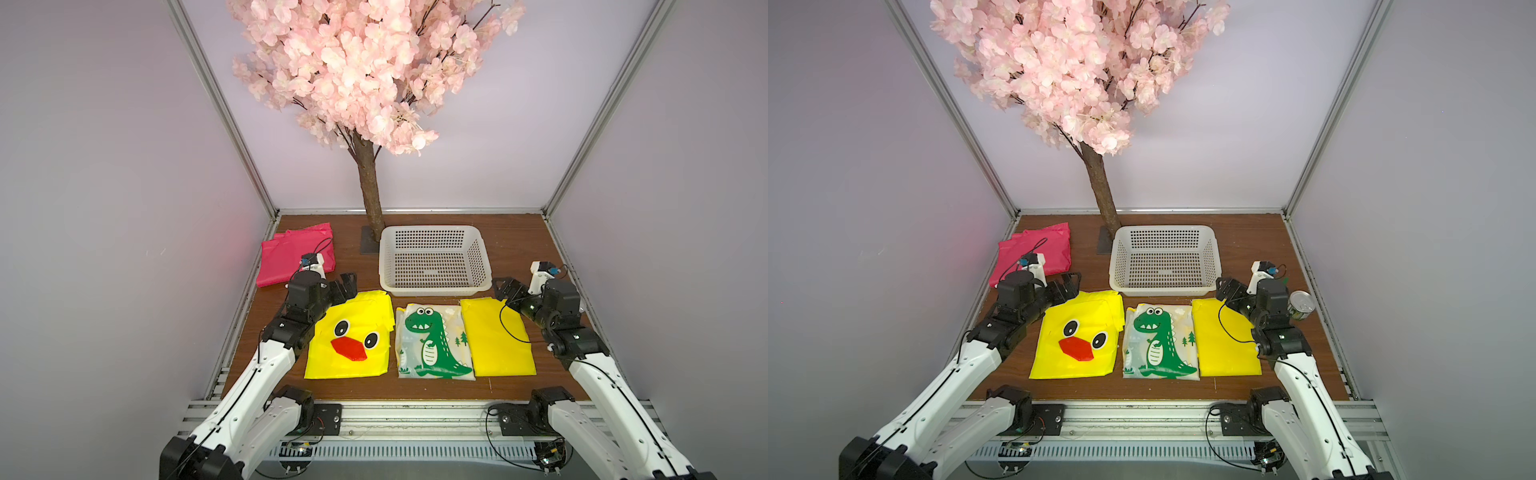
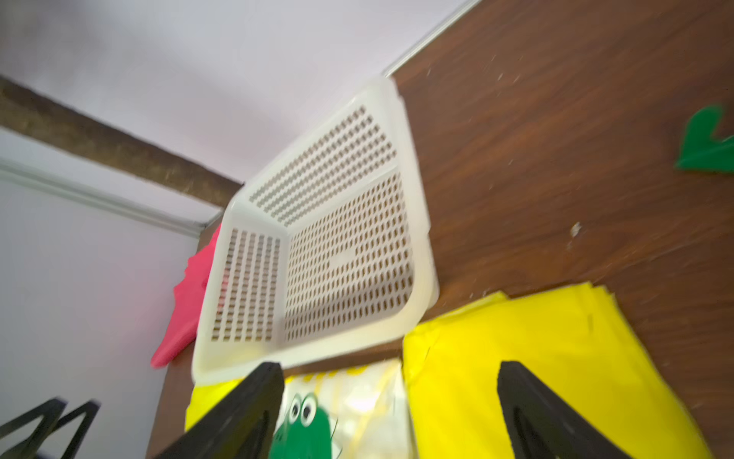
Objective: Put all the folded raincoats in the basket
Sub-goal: Pick up the raincoat from the center of the board.
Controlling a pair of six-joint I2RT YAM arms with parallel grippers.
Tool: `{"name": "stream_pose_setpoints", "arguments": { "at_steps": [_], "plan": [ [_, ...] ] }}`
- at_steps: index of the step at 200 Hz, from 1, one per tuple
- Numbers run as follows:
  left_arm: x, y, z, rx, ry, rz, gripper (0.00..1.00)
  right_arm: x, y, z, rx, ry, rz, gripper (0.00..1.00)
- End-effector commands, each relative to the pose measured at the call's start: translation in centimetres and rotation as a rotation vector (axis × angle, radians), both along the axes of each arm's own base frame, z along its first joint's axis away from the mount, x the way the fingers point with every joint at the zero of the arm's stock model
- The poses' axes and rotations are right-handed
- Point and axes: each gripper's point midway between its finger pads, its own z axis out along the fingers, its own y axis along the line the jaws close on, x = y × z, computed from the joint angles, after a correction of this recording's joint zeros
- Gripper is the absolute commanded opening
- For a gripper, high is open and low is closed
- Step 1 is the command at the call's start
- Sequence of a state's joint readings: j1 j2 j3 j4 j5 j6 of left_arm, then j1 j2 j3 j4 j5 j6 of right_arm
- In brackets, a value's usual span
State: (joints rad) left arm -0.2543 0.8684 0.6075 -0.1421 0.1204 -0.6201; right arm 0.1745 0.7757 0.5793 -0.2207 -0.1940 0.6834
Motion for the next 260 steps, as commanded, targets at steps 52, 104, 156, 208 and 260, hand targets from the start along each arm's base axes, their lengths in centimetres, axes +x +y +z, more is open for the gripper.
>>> {"name": "stream_pose_setpoints", "arguments": {
  "at_steps": [52, 104, 156, 208, 260],
  "plan": [
    [-8.4, -8.8, -3.4, -0.239, 0.296, -0.43, 1.0, -7.6, 10.3, -5.7, 0.069, 0.272, 0.382, 0.9],
    [-11.4, -12.9, -6.0, -0.203, 0.399, -0.578, 1.0, -9.8, 11.8, -8.7, 0.032, 0.331, 0.448, 0.9],
    [-12.4, -13.4, -9.5, -0.195, 0.492, -0.601, 1.0, -10.5, 10.5, -10.5, -0.013, 0.359, 0.42, 0.9],
    [-11.8, -15.1, -10.0, -0.198, 0.505, -0.663, 1.0, -10.4, 10.2, -11.4, -0.03, 0.368, 0.405, 0.9],
    [-11.7, -16.8, -11.3, -0.158, 0.558, -0.727, 1.0, -10.1, 10.7, -11.9, -0.035, 0.377, 0.421, 0.89]
  ]
}}
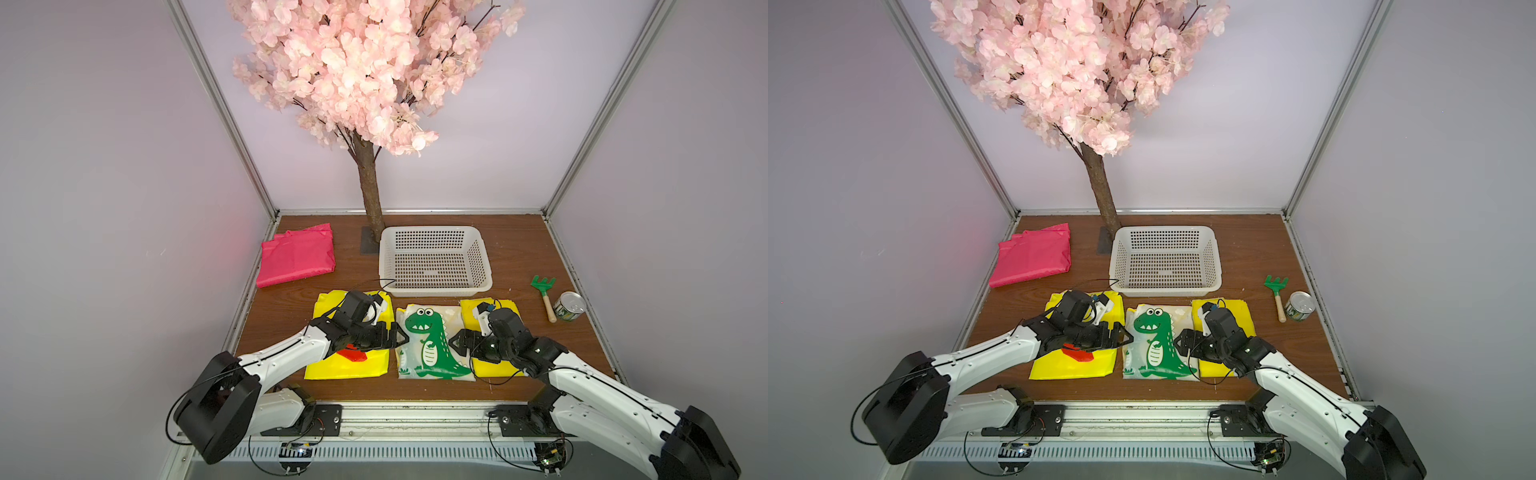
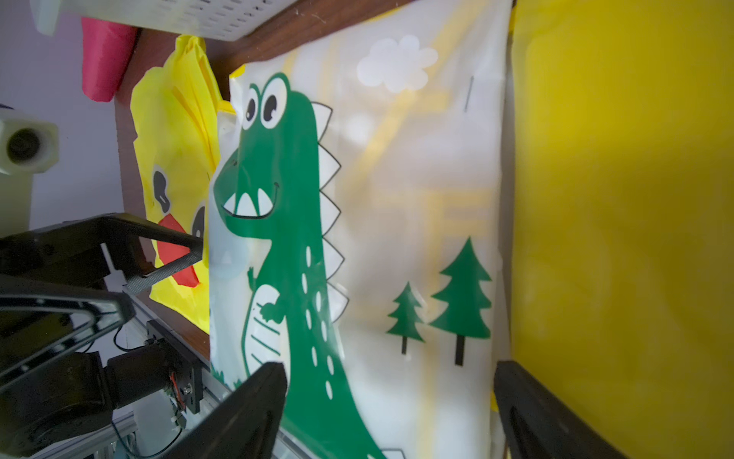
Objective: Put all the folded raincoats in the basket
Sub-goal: Pick up the raincoat from the center of the board.
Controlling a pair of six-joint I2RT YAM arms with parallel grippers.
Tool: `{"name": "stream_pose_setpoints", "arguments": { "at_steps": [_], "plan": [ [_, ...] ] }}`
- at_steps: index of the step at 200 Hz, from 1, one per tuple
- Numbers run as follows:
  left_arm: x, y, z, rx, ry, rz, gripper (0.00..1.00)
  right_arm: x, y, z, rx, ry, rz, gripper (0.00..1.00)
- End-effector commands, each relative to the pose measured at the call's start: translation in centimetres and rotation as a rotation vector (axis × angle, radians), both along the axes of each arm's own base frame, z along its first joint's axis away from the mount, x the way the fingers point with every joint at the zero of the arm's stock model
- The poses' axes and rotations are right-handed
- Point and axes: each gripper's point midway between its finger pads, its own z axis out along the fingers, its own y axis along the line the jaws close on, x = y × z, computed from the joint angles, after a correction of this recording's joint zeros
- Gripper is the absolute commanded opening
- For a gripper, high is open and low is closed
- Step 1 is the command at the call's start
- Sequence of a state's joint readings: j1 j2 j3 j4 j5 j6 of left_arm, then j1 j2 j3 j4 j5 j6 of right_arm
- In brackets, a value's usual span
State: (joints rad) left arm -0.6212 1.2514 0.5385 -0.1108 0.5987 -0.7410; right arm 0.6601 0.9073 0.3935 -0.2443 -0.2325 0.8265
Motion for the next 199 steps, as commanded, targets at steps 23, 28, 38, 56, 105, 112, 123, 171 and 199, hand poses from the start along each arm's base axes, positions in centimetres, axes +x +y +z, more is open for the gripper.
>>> {"name": "stream_pose_setpoints", "arguments": {
  "at_steps": [23, 28, 38, 56, 105, 112, 123, 171, 199],
  "plan": [
    [-0.1, -1.6, -0.6, 0.014, -0.017, -0.083, 1.0, 0.4, 0.3, -0.4, -0.002, -0.012, 0.005, 0.88],
    [-0.1, -1.6, -0.9, 0.02, -0.013, -0.087, 1.0, 0.4, 0.3, -0.5, -0.005, -0.013, 0.002, 0.87],
    [-0.2, -1.5, -1.5, 0.03, -0.003, -0.089, 1.0, 0.4, 0.2, -0.7, -0.012, -0.008, 0.001, 0.87],
    [-0.2, -1.6, -2.0, 0.029, 0.008, -0.094, 1.0, 0.4, 0.2, -0.9, -0.014, -0.005, 0.002, 0.86],
    [0.0, -2.2, -2.4, 0.012, 0.009, -0.109, 0.9, 0.4, 0.4, -1.6, -0.02, 0.01, 0.013, 0.81],
    [0.0, -2.2, -2.5, 0.01, 0.013, -0.111, 0.88, 0.4, 0.4, -1.7, -0.022, 0.01, 0.015, 0.8],
    [-0.2, -2.3, -2.5, 0.004, 0.019, -0.116, 0.84, 0.5, 0.4, -1.7, -0.024, 0.009, 0.019, 0.76],
    [-0.6, -2.5, -2.2, -0.016, 0.029, -0.135, 0.58, 0.3, 0.5, -1.5, -0.026, 0.006, 0.034, 0.37],
    [-0.7, -2.7, -1.2, -0.041, 0.024, -0.138, 0.35, 0.0, 0.4, -1.3, -0.027, 0.008, 0.046, 0.08]
  ]
}}
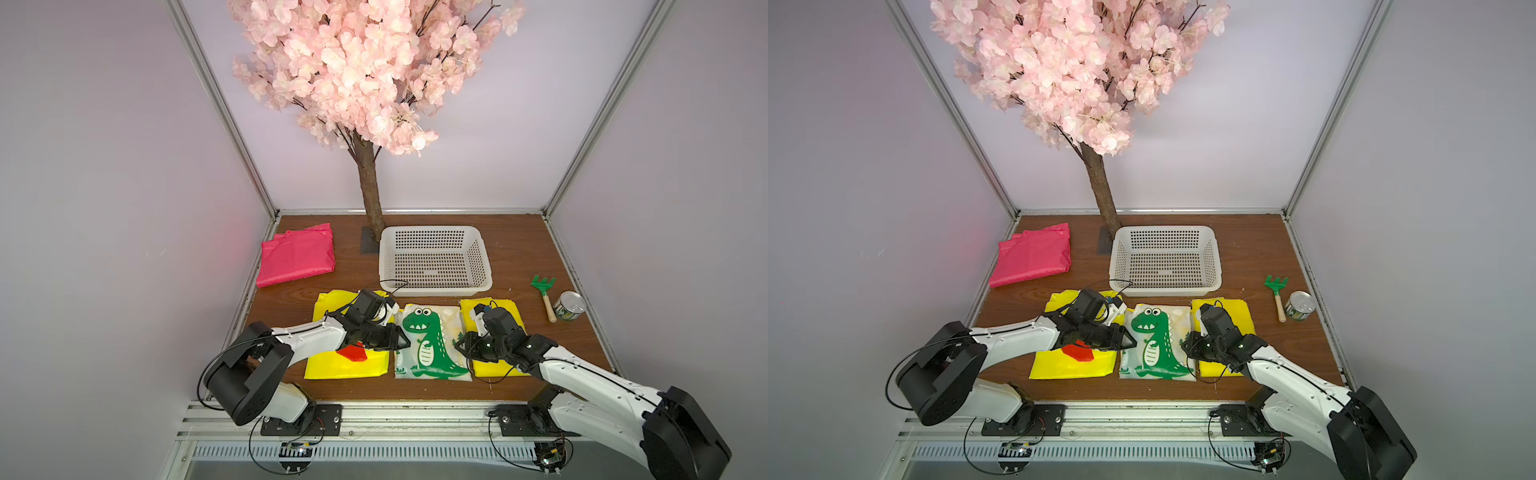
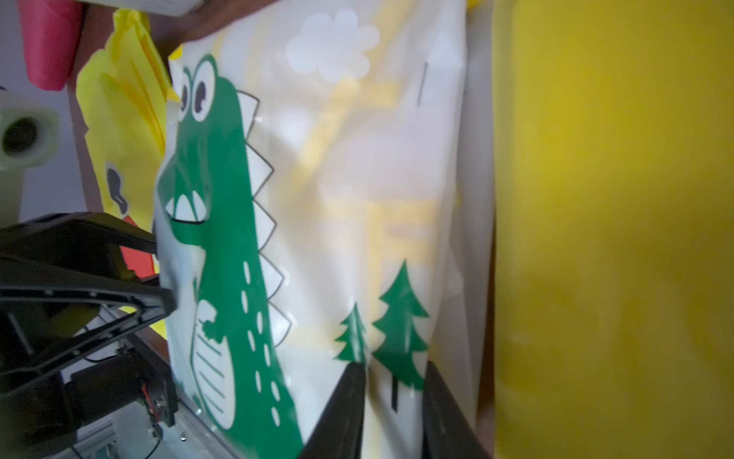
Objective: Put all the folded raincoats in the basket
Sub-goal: Pick up the raincoat from the center of the board.
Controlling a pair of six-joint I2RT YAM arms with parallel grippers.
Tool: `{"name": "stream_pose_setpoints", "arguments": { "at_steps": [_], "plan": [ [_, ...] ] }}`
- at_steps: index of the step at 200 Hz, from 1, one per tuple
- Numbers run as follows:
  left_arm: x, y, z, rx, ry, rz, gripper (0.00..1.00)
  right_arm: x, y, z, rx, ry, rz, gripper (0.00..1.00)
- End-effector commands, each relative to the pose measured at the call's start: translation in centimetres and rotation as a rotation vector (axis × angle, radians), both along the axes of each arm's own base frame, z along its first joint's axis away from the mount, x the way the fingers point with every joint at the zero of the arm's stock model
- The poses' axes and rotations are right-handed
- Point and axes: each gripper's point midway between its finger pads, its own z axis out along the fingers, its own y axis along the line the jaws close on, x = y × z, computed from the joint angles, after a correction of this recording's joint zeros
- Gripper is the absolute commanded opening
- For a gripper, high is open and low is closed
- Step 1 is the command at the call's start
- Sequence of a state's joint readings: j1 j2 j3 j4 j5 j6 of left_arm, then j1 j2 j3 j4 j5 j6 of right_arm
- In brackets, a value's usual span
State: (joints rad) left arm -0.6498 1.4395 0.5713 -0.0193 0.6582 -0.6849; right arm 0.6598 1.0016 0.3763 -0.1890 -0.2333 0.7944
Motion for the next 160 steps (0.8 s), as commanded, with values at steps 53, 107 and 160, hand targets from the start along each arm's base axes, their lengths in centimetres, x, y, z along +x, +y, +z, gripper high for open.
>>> {"name": "stream_pose_setpoints", "arguments": {
  "at_steps": [53, 107, 160],
  "plan": [
    [-0.4, -1.0, 3.9, -0.082, -0.035, -0.035, 0.0, -0.4, 0.5, 2.4, 0.017, -0.027, 0.066, 0.0],
    [-1.3, -0.9, 8.2, -0.138, -0.052, -0.053, 0.0, -1.3, 1.6, 6.8, 0.059, -0.044, 0.17, 0.0],
    [-1.4, -1.3, 13.0, -0.237, -0.092, -0.043, 0.0, -1.3, 2.8, 12.2, 0.117, -0.096, 0.24, 0.0]
  ]
}}
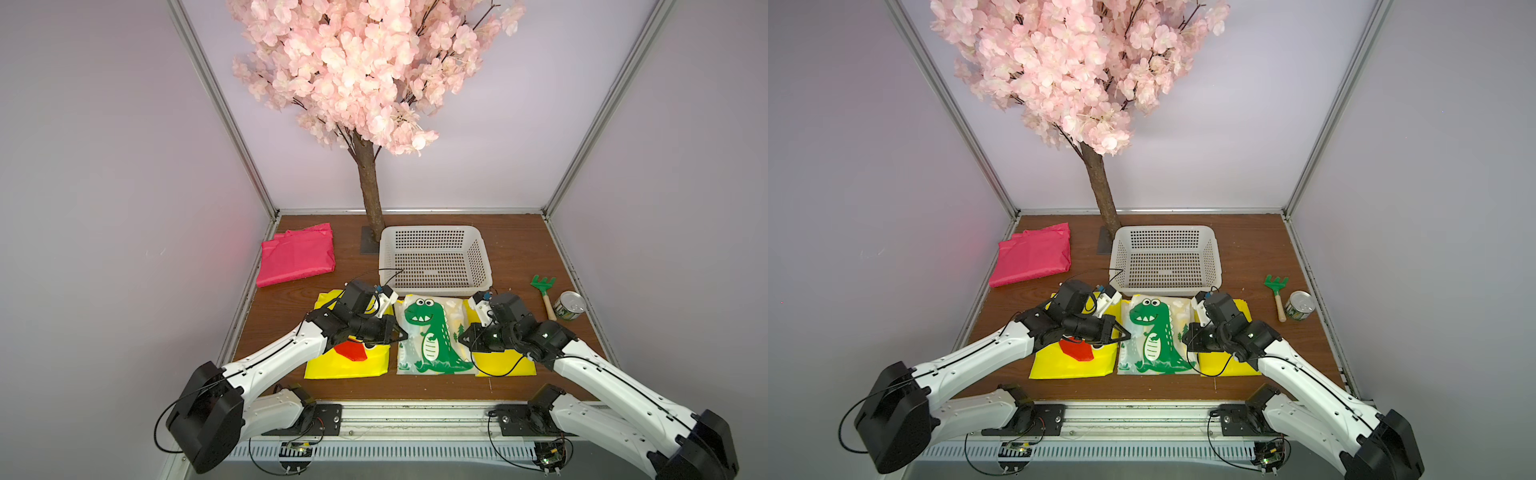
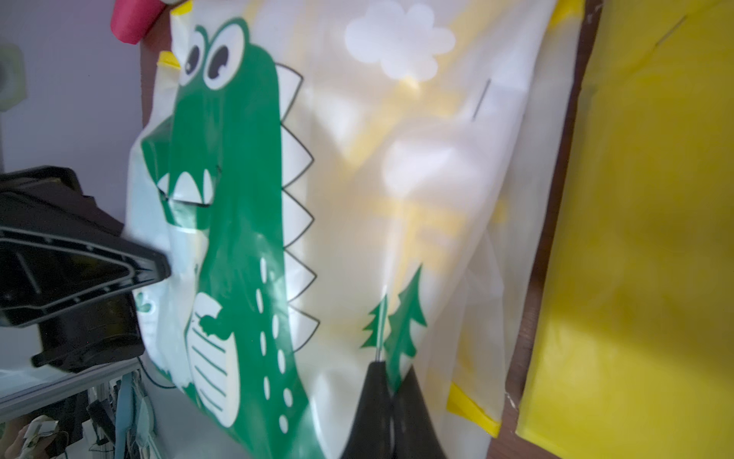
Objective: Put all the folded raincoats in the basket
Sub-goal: Pick up the raincoat from the center of the board, then place the raincoat in the basket.
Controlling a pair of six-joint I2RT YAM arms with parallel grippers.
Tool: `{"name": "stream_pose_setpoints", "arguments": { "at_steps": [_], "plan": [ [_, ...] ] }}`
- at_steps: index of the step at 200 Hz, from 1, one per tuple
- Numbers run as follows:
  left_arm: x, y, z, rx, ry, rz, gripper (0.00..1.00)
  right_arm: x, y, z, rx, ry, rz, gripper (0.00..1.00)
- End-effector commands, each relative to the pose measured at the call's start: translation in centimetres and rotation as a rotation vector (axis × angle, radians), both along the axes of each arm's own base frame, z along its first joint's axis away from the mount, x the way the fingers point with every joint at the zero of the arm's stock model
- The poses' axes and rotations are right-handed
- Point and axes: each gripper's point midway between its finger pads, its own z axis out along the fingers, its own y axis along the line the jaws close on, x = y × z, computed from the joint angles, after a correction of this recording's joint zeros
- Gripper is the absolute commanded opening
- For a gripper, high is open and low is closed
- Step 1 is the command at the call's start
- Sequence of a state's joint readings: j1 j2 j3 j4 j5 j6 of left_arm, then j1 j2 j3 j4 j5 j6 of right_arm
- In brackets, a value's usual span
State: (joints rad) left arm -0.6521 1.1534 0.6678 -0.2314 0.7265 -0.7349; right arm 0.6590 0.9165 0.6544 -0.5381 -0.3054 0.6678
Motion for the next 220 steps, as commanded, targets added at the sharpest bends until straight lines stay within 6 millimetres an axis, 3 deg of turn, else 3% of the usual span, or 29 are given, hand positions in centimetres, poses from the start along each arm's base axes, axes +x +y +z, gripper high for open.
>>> {"name": "stream_pose_setpoints", "arguments": {
  "at_steps": [1, 50, 90, 118, 156, 194, 206, 210, 220],
  "plan": [
    [-0.1, -1.1, 3.6, -0.091, -0.03, -0.029, 0.0, -0.6, 1.8, 4.2, 0.103, -0.044, 0.103, 0.0],
    [2.3, -2.5, 8.4, -0.136, -0.148, -0.024, 0.0, 1.6, 3.7, 10.8, 0.189, -0.167, 0.113, 0.0],
    [7.5, -2.8, 10.5, -0.117, -0.242, 0.01, 0.0, 6.2, 5.4, 14.4, 0.193, -0.307, 0.078, 0.0],
    [12.8, -1.9, 10.7, -0.092, -0.301, 0.069, 0.0, 10.7, 5.0, 14.9, 0.167, -0.372, 0.019, 0.0],
    [19.8, -2.0, 9.9, -0.085, -0.337, 0.13, 0.0, 18.0, 1.2, 15.2, 0.206, -0.415, -0.138, 0.0],
    [24.6, -2.5, 7.0, -0.025, -0.334, 0.142, 0.0, 22.9, 0.3, 14.1, 0.213, -0.412, -0.192, 0.0],
    [25.5, -2.3, 5.2, -0.005, -0.306, 0.147, 0.0, 24.1, 0.4, 13.3, 0.21, -0.404, -0.201, 0.0],
    [26.3, -2.3, 5.9, -0.013, -0.327, 0.154, 0.0, 24.4, 0.5, 13.1, 0.211, -0.401, -0.203, 0.0],
    [27.0, -2.1, 5.1, -0.007, -0.312, 0.163, 0.0, 25.2, 0.7, 12.2, 0.208, -0.388, -0.203, 0.0]
  ]
}}
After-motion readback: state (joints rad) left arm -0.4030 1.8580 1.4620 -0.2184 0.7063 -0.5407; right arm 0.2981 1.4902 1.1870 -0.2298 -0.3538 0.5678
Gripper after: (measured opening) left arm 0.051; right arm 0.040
